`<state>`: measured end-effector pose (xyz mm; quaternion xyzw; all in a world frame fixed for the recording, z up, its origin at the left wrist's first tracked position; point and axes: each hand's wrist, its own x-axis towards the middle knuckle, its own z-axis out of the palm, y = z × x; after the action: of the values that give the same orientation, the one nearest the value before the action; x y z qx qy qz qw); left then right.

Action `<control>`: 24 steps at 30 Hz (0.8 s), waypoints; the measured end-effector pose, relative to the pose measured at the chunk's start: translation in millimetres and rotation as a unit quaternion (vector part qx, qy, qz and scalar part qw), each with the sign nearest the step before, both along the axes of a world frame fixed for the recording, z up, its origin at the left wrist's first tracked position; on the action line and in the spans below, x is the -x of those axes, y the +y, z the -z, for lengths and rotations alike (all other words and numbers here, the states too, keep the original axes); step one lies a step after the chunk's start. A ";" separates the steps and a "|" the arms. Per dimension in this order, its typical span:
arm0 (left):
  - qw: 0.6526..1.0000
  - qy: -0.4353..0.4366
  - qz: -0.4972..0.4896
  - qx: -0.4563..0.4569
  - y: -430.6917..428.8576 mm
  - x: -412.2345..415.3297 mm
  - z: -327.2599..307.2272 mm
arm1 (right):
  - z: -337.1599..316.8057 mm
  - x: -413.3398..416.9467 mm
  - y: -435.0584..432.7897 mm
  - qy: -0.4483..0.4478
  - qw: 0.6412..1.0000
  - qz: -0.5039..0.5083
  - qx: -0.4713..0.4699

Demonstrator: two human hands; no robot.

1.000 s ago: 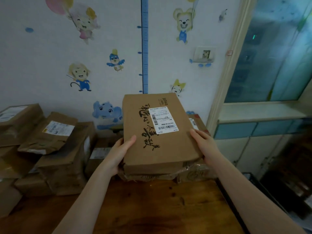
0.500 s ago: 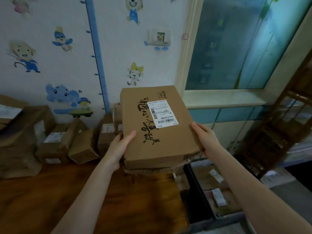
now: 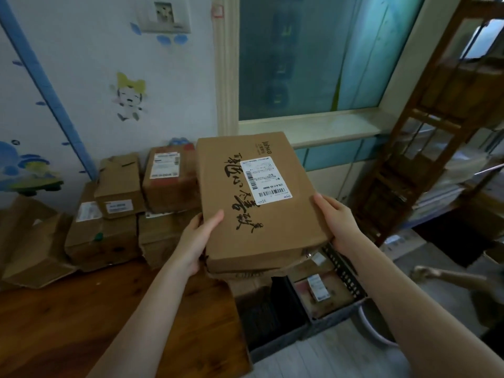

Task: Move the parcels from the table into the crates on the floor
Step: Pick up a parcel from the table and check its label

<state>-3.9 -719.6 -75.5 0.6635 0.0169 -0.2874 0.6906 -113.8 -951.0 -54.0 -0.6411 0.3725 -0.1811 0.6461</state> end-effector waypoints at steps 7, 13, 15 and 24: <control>0.999 0.030 0.015 0.005 -84.7 -38.2 24.2 | 18.0 -31.1 -73.9 0.016 1.000 0.023 -0.011; 0.996 0.064 0.050 -0.026 -148.1 -70.3 44.2 | 40.2 -54.2 -132.5 0.029 0.998 0.040 -0.028; 0.995 0.074 0.058 -0.041 -164.1 -77.9 51.9 | 49.8 -60.4 -148.3 0.044 0.998 0.043 -0.030; 0.992 0.088 0.049 -0.076 -221.4 -98.1 90.0 | 100.6 -97.3 -219.0 0.091 0.994 0.014 -0.054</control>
<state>94.3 -941.1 -165.5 0.6858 0.0673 -0.3760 0.6195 -16.5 -1169.9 -154.6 -0.6136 0.4479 -0.1109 0.6408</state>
